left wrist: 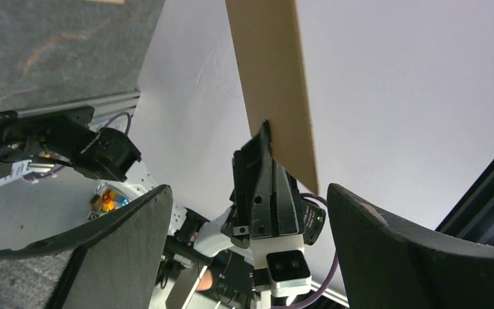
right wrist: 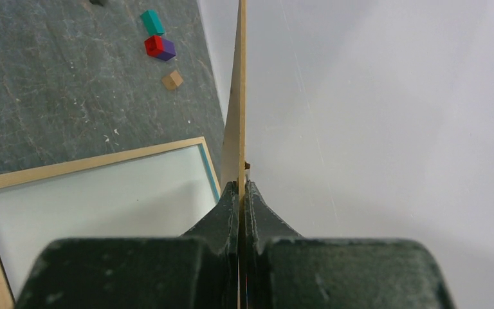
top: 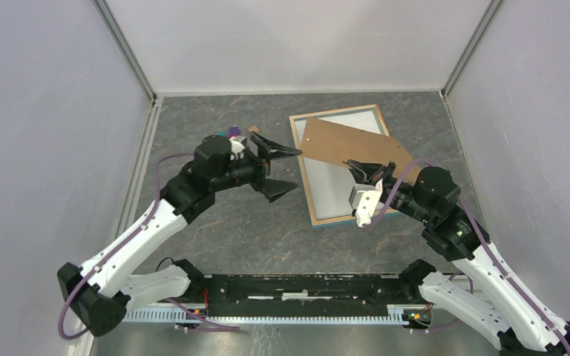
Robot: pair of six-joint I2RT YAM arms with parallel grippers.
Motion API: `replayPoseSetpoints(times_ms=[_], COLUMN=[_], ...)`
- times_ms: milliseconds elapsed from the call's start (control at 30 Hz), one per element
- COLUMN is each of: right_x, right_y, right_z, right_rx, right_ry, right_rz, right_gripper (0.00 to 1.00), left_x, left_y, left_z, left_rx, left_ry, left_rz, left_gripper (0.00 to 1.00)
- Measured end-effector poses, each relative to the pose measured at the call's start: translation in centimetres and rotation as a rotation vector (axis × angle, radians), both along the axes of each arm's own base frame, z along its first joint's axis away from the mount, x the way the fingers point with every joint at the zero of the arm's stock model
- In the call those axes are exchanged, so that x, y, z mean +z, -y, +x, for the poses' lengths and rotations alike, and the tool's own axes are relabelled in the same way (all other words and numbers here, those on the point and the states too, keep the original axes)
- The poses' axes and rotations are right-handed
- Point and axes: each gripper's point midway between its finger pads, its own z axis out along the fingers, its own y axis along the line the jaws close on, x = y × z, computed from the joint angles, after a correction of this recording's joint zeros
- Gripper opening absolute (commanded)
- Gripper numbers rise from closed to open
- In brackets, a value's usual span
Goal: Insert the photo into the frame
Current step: Turn over the photo frame item on the photo frame.
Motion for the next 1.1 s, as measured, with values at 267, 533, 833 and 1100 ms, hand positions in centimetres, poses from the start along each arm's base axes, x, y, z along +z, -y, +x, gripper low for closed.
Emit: replayPoseSetpoints(times_ms=[267,533,833,1100], right_x=[-2.3,-2.3,-3.3,-3.2], right_y=[0.3,0.3,0.4,-0.2], right_z=[-1.3,-2.3,-2.6,-2.3], right_rx=[0.031,0.071,0.088,0.112], right_ry=[-0.020,-0.005,-0.005,-0.006], right_rz=[-0.032,-0.032,-0.088,-0.117], right_gripper=[0.00,0.00,0.00,0.00], left_x=[0.3,-1.5,-0.5,-0.9], left_y=[4.9,8.8,9.1,8.6], left_z=[-1.0,-2.4,-2.3,-2.3], left_rx=[-0.045,-0.111,-0.100,-0.083], left_ry=[0.014,-0.020,-0.008,-0.032], left_rz=[0.048,0.090,0.091,0.132], left_gripper=[0.74,0.54,0.46,0.47])
